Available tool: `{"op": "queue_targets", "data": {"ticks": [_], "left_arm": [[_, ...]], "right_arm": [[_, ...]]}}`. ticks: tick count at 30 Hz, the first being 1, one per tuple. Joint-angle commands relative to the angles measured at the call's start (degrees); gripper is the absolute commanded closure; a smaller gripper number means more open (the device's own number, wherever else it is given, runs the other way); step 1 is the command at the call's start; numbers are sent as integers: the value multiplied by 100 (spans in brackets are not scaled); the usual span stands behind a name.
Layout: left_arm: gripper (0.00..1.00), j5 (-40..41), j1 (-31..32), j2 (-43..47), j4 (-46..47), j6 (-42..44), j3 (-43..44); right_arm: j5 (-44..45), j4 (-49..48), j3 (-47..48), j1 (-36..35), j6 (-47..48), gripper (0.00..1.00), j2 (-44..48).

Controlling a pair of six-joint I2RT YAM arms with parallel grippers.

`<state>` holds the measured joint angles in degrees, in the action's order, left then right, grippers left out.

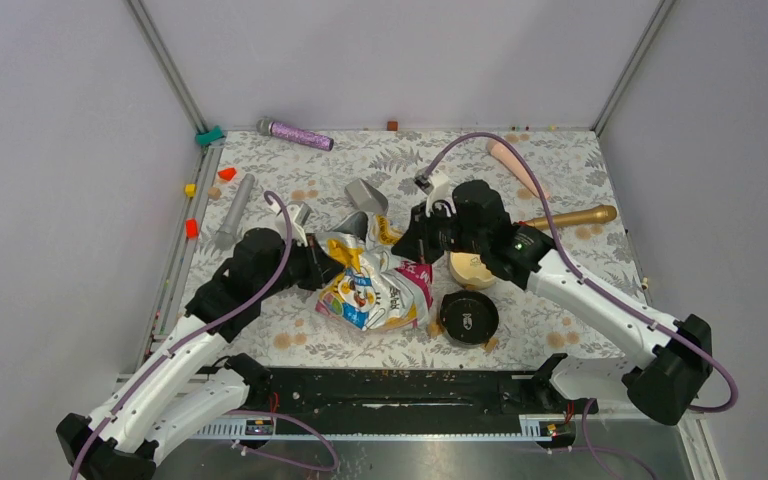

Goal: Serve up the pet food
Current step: Open the pet food bag at the center of the board.

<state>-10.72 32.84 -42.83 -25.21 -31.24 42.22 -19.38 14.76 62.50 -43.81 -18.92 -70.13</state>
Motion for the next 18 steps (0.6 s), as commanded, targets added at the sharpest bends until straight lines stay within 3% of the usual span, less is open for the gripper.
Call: {"op": "queue_targets", "data": {"ticks": [1, 7, 12, 13, 14, 18], "left_arm": [[100, -1424, 232, 134, 823, -202, 73], [100, -1146, 318, 341, 714, -198, 85], [100, -666, 312, 584, 421, -135, 135], [100, -562, 317, 617, 368, -121, 145], [100, -475, 316, 644, 327, -115, 154], [100, -359, 319, 670, 290, -108, 180]], "right_arm": [[-820, -2215, 195, -38, -366, 100, -123], [-879, -2230, 325, -37, -322, 100, -147], [-375, -815, 604, -36, 652, 100, 7], [-161, -615, 687, -34, 760, 96, 8], [91, -449, 753, -39, 819, 84, 4], [539, -10, 1104, -46, 1334, 68, -115]]}}
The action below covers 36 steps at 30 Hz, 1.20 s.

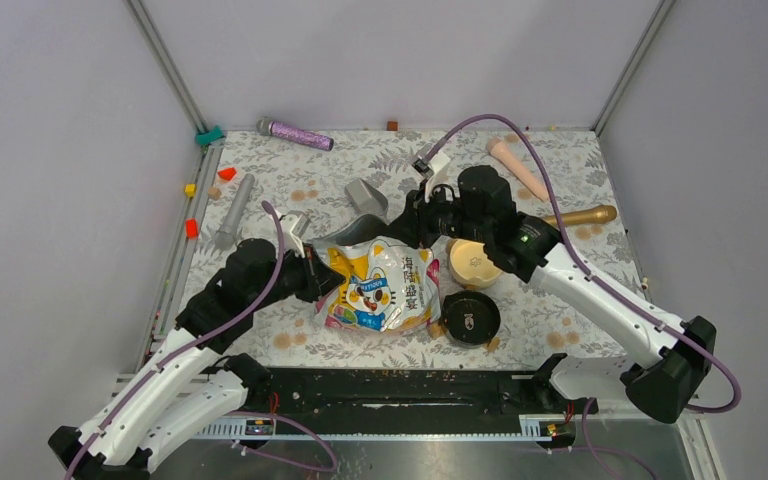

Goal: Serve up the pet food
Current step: Open the pet food bag at the center of the board.

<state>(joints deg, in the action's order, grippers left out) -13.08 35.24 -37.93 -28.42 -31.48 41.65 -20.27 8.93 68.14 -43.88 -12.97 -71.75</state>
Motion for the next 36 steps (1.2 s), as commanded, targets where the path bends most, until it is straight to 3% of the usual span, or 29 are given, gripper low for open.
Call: {"op": "queue_targets", "data": {"ticks": [1, 3, 7, 15, 19, 24, 25, 26, 28, 29, 31, 34, 36], "left_arm": [[100, -116, 78, 174, 610, -92, 238], [100, -101, 77, 164, 605, -90, 254], [100, -23, 79, 163, 597, -116, 282], [100, 165, 79, 102, 469, -196, 401], [100, 318, 78, 74, 346, -218, 502], [100, 491, 79, -15, 155, -301, 672], [94, 593, 75, -58, 92, -371, 716], [82, 666, 79, -115, 23, -443, 778], [47, 693, 78, -259, -141, -558, 948], [36, 691, 79, -333, -264, -606, 1062], [27, 631, 77, -407, -381, -697, 1239], [2, 461, 74, -463, -616, -817, 1707], [1, 767, 77, -581, -1109, -1116, 2189]], "right_arm": [[733, 642, 630, -35, 802, 62, -24], [793, 765, 814, -40, 909, 49, -204], [638, 935, 1181, -37, 1028, 37, -657], [512, 1633, 1686, -86, 1259, 35, -1439], [696, 1933, 1715, -93, 1263, 48, -1535], [1358, 2330, 1791, -90, 1202, 92, -1476], [1401, 2394, 1806, -92, 1147, 100, -1438], [1406, 2428, 1800, -94, 1029, 100, -1383], [1316, 2445, 1798, -89, 785, 100, -1260], [1247, 2461, 1799, -94, 650, 100, -1208], [1038, 2479, 1805, -90, 309, 100, -1117], [942, 2482, 1769, -158, -47, 100, -1041], [1154, 2446, 1740, -262, -98, 100, -982]]}}
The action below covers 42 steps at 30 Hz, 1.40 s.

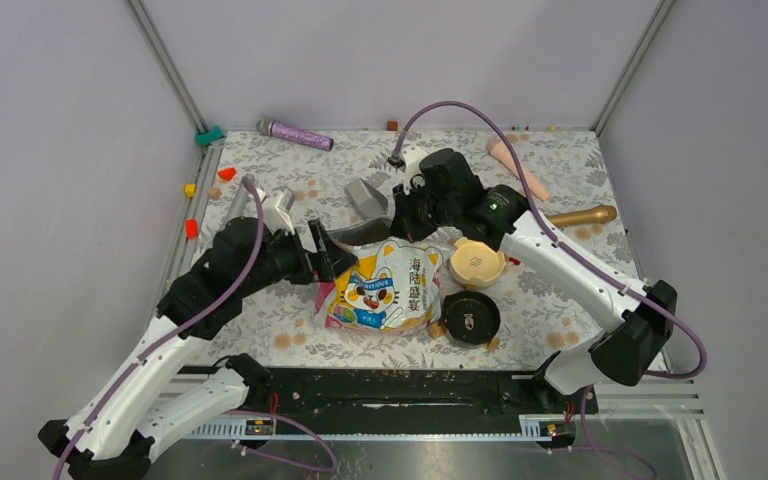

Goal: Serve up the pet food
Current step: Open the pet food bag at the center of the board.

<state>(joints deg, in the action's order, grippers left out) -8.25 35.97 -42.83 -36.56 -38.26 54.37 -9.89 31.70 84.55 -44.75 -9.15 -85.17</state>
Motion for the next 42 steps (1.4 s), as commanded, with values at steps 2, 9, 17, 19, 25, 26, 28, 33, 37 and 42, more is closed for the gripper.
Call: {"op": "queue_targets", "data": {"ticks": [2, 9, 17, 19, 25, 26, 28, 33, 37, 42], "left_arm": [[1, 656, 3, -251, -860, -947, 1359], [1, 412, 23, -1157, -2315, -2043, 2313], [1, 682, 635, -1584, -3179, -2930, 2877], [1, 1031, 829, -1763, -3342, -3184, 2990], [3, 1672, 1052, -2024, -3049, -3671, 2853], [3, 1832, 1058, -2044, -3039, -3714, 2882], [3, 2197, 1074, -2084, -3181, -3826, 2924], [13, 2457, 1109, -2123, -3253, -3996, 2761], [45, 2359, 1198, -2144, -3180, -3927, 2644], [90, 2115, 1368, -2248, -3085, -3664, 2570]], "right_arm": [[358, 131, 50, -313, -559, 100, 415], [1247, 110, 51, -729, -776, 100, 517], [2344, -290, -411, -1063, -912, 100, 851], [2441, -457, -558, -1135, -959, 100, 944], [2702, -635, -727, -1340, -975, 100, 1068], [2723, -672, -773, -1369, -965, 100, 1099], [2804, -743, -873, -1419, -975, 100, 1189], [3016, -856, -1062, -1475, -984, 100, 1334], [3045, -910, -1056, -1481, -980, 100, 1313], [3225, -856, -930, -1475, -863, 100, 1274]]}}
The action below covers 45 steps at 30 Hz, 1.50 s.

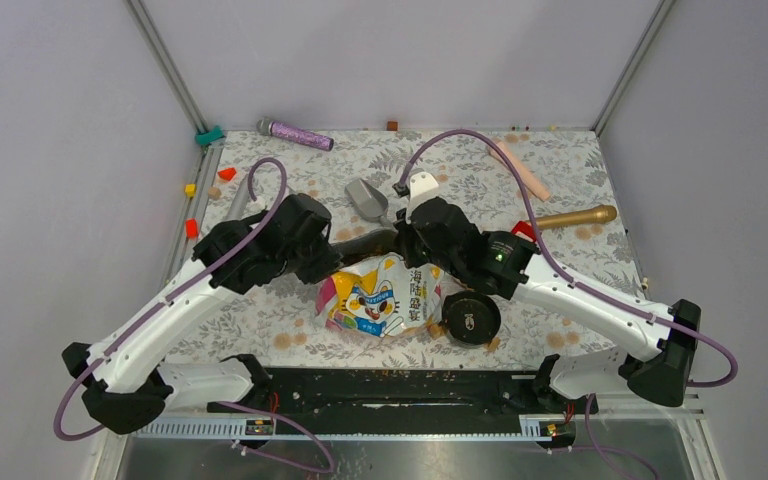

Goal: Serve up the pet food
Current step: Open the pet food bag at the center of the board.

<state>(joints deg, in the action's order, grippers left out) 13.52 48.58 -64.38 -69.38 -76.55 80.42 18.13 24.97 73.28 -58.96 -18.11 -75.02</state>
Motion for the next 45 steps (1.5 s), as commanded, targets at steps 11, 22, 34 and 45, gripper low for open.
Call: {"op": "queue_targets", "data": {"ticks": [11, 22, 34, 45], "left_arm": [[100, 497, -874, 66, 250, 1919, 265], [100, -234, -2230, -1422, 1081, 4391, 1806], [90, -598, -2296, -2575, 97, 5659, 3726], [8, 329, -1030, -1333, -224, 3026, 1684]], "right_arm": [[722, 650, 556, 167, 810, 100, 469], [-1460, 1282, 552, 490, 633, 100, 950], [-1071, 199, -113, 491, -274, 100, 1300], [-682, -696, -356, 236, -581, 100, 1135]]}}
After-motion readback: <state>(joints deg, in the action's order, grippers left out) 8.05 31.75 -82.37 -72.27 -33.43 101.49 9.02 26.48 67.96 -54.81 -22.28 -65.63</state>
